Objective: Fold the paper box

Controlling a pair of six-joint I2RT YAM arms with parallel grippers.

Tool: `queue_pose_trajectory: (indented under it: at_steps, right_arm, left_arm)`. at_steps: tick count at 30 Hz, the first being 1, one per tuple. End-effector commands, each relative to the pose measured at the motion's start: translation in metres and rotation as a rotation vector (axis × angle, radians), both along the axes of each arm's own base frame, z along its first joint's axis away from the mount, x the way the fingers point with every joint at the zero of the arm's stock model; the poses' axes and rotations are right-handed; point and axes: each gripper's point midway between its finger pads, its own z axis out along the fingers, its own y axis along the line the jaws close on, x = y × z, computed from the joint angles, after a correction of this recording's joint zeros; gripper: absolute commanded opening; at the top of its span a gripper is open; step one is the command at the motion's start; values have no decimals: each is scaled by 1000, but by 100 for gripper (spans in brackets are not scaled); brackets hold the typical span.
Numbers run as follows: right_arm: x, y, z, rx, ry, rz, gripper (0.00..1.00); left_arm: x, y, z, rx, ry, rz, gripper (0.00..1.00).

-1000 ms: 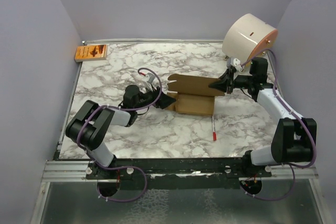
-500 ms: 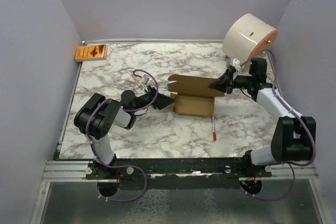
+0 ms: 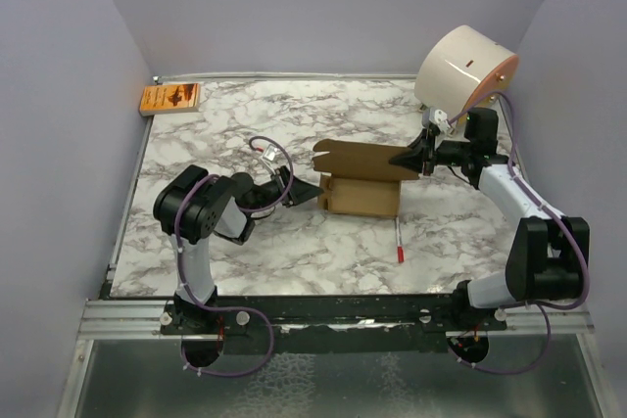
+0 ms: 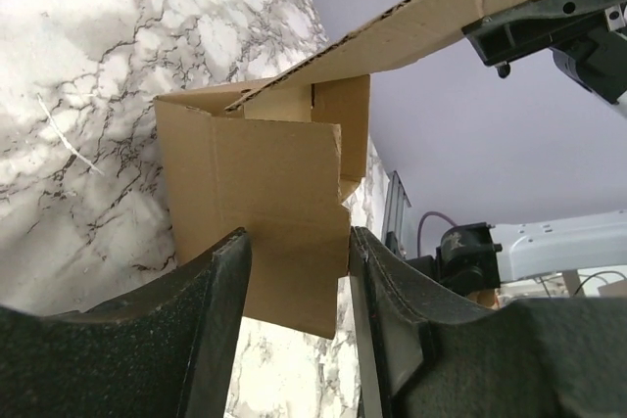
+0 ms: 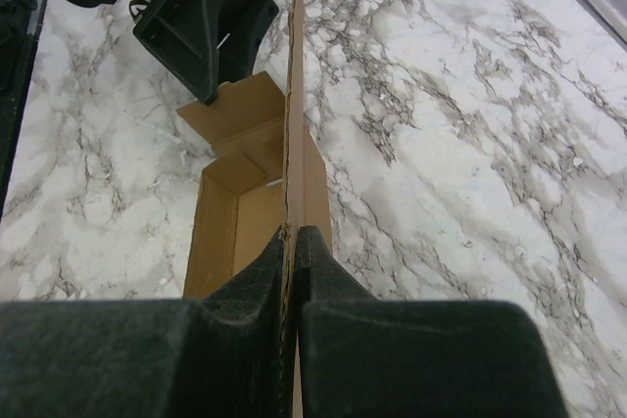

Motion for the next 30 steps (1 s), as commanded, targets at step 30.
queue_pose_trajectory:
  at_steps: [30]
  right_arm:
    - [8, -2, -3, -18, 5, -14, 1]
  left_arm:
    - [-1, -1, 74, -186, -176, -24, 36]
